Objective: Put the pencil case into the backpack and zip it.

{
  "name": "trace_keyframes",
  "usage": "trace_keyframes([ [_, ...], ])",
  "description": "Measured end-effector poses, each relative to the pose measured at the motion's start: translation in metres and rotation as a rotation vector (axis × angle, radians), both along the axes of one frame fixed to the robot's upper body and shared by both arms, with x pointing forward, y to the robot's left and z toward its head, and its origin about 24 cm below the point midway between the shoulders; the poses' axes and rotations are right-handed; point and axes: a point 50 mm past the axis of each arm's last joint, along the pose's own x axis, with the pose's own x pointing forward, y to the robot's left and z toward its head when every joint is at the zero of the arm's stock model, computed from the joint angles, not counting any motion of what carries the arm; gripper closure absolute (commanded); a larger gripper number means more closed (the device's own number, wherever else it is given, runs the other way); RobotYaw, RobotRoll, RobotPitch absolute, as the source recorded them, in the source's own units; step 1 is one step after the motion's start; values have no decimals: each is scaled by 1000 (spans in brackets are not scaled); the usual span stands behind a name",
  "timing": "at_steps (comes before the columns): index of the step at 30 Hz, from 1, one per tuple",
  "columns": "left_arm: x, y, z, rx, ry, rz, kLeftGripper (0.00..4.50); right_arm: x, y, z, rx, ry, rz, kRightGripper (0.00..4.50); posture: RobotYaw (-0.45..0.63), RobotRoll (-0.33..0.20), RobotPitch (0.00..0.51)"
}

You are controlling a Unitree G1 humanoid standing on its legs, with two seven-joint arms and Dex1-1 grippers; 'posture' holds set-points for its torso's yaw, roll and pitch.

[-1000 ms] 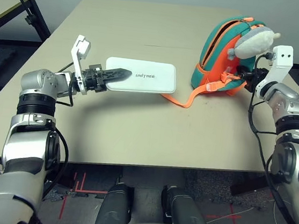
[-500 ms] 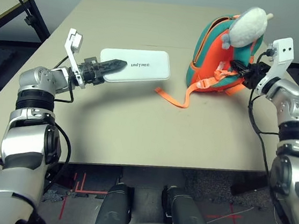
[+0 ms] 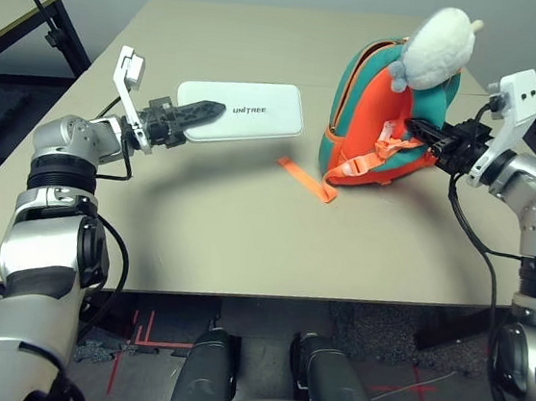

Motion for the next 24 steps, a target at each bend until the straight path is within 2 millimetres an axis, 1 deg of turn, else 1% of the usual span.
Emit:
trace_keyframes([
  [3,0,0,2,-1,-9,-4,3194,-11,6,-2,20,37,16,4214,-196,0,18],
  [6,1,0,2,3,-18,-4,3194,-18,7,-3,27,50,2,4215,-201,0,16],
  [8,1,0,3,6,-24,-6,3194,-23,10,-8,36,66,-1,4215,-197,0,15],
  [11,0,3,7,19,-42,-8,3194,-30,14,-20,60,120,-8,4215,-194,0,16],
  [12,-1,4,10,24,-53,-8,3194,-33,15,-20,62,126,-7,4215,-193,0,17],
  [18,-5,8,32,69,-146,-21,3194,-42,22,-27,79,174,16,4215,-185,0,23],
  [21,-10,7,52,122,-234,-58,3194,-44,24,-35,69,204,22,4216,-179,0,25],
  [22,-13,7,60,151,-268,-77,3194,-44,24,-36,67,208,25,4216,-179,0,25],
  [24,-17,6,70,182,-308,-100,3194,-44,25,-36,65,209,28,4216,-163,0,24],
])
